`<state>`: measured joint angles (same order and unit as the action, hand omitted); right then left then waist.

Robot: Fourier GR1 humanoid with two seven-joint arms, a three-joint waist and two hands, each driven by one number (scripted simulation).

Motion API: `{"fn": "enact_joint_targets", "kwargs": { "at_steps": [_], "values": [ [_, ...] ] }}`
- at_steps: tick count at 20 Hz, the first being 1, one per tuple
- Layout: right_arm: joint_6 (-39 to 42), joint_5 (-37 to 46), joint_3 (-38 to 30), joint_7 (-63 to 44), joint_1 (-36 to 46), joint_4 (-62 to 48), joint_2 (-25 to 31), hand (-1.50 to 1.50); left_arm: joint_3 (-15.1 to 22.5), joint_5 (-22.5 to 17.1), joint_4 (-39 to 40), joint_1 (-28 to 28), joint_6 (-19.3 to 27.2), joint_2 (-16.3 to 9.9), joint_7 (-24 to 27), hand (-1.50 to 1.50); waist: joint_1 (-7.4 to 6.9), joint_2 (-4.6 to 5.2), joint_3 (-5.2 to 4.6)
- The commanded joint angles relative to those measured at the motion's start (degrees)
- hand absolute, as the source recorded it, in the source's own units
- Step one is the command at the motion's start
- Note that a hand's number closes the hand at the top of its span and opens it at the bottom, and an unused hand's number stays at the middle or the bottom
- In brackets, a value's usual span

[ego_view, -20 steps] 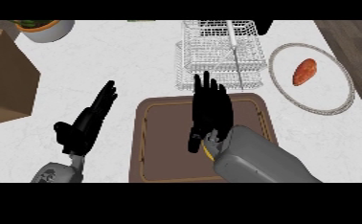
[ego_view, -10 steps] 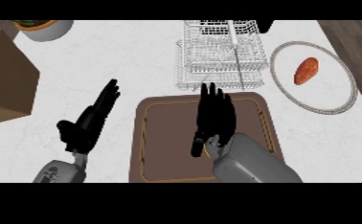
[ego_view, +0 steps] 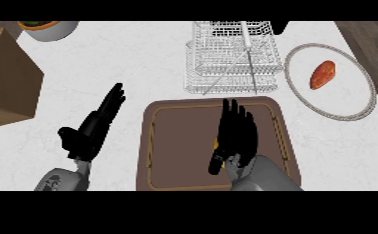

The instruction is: Pick the lemon from the tray and place it in the tiered basket

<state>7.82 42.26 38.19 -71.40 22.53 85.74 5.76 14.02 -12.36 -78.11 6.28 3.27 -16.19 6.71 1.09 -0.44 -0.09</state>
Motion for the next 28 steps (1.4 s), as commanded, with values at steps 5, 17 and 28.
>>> {"fn": "enact_joint_targets", "kwargs": {
  "at_steps": [5, 17, 28],
  "values": [
    [3.8, 5.0, -0.7, -10.7, -6.9, 3.4, -1.9, -1.5, 1.3, 2.2, -0.8, -0.2, 1.9, 2.9, -0.4, 0.0, -0.43, 0.2, 0.05],
    [-5.1, 11.7, -1.2, 1.1, -4.1, -3.0, -5.7, 1.5, -2.0, 3.2, 1.1, 1.8, -1.8, 3.5, -1.9, 0.0, -1.37, 0.43, 0.09],
    [-1.5, 12.4, -7.2, 11.8, -6.7, 2.2, 3.1, 1.5, -3.0, 4.8, -2.3, -0.3, -2.7, 4.4, -3.0, 0.0, -1.02, 0.32, 0.11]
  ]
}}
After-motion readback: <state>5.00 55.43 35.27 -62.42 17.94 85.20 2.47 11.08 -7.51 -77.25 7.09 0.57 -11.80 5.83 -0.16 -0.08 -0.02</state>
